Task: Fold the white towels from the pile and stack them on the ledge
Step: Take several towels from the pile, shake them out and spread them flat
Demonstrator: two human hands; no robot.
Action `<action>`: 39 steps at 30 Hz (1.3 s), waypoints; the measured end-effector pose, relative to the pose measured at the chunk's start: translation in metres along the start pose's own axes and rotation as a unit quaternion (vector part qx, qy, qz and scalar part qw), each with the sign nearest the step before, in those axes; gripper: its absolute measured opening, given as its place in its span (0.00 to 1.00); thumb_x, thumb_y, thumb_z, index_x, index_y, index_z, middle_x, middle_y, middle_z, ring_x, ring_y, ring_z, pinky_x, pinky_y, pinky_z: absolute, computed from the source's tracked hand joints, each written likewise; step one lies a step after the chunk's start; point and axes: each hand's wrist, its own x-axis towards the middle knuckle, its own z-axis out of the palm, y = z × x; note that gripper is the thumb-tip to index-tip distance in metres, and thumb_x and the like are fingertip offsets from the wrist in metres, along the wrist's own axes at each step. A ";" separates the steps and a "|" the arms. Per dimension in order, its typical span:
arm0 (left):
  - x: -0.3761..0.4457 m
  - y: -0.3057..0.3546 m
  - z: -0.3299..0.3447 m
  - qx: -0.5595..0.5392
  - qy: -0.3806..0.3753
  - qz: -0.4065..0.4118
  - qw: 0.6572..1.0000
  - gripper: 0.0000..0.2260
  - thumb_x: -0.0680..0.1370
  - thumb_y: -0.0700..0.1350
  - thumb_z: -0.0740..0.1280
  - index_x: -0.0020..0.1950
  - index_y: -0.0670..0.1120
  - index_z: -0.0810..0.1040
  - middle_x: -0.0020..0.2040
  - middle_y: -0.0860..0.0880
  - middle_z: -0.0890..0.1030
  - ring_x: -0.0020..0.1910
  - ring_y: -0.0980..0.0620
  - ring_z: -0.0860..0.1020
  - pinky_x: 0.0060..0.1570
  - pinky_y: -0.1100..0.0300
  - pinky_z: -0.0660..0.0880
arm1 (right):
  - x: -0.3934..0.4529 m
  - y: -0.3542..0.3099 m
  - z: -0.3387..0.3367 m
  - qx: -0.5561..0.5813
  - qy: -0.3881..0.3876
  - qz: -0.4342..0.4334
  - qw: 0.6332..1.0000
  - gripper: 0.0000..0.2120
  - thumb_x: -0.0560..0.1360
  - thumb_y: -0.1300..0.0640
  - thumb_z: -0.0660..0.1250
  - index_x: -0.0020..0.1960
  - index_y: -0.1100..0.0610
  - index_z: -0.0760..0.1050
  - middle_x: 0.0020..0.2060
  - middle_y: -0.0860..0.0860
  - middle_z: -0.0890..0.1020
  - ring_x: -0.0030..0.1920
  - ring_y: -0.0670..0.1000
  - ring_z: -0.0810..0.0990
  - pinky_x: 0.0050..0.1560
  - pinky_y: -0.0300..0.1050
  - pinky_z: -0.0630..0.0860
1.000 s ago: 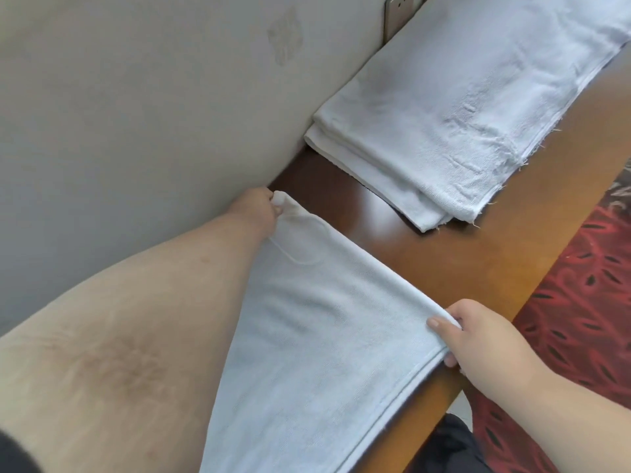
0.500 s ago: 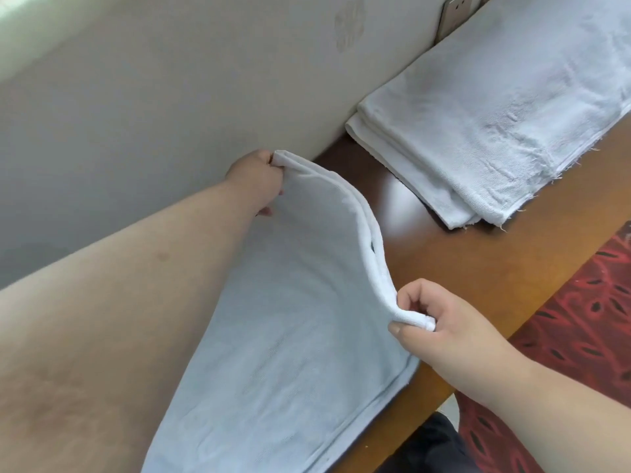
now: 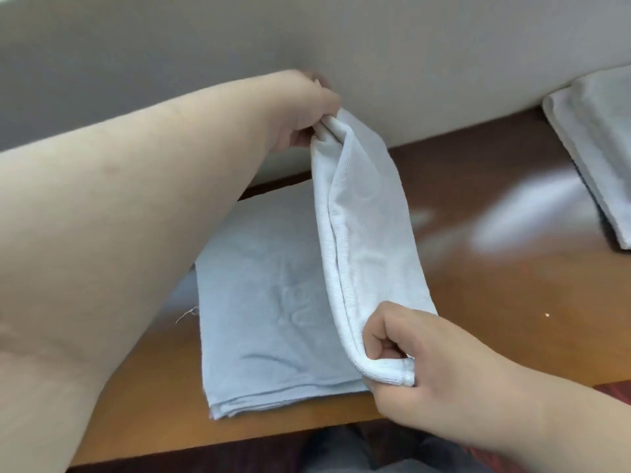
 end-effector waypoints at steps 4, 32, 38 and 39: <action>-0.025 -0.044 -0.053 -0.025 0.073 -0.011 0.997 0.13 0.75 0.36 0.62 0.53 0.52 0.74 0.53 0.46 0.78 0.48 0.47 0.81 0.48 0.52 0.82 | 0.026 -0.021 0.031 -0.040 -0.055 -0.039 0.997 0.13 0.70 0.51 0.69 0.45 0.39 0.66 0.46 0.39 0.76 0.44 0.44 0.75 0.39 0.34 0.70; -0.003 -0.288 -0.116 0.148 0.256 -0.122 0.947 0.30 0.79 0.49 0.66 0.77 0.51 0.57 0.74 0.44 0.63 0.69 0.43 0.66 0.65 0.51 0.65 | 0.174 -0.036 0.178 -0.202 -0.202 -0.034 0.958 0.20 0.80 0.46 0.62 0.71 0.44 0.70 0.68 0.43 0.73 0.69 0.45 0.69 0.69 0.44 0.67; -0.100 -0.258 -0.017 0.319 0.092 0.052 0.942 0.27 0.80 0.52 0.61 0.77 0.54 0.58 0.76 0.45 0.60 0.72 0.42 0.61 0.69 0.46 0.60 | 0.251 0.024 0.053 -0.349 0.033 0.022 0.936 0.23 0.81 0.52 0.61 0.75 0.50 0.67 0.76 0.52 0.65 0.77 0.55 0.60 0.76 0.50 0.59; -0.110 -0.256 0.002 0.366 0.044 0.029 0.929 0.29 0.80 0.53 0.60 0.79 0.54 0.54 0.78 0.44 0.56 0.75 0.41 0.58 0.71 0.43 0.59 | 0.260 0.032 0.037 -0.395 -0.004 0.048 0.918 0.25 0.82 0.49 0.59 0.78 0.49 0.62 0.79 0.52 0.59 0.79 0.55 0.54 0.77 0.51 0.55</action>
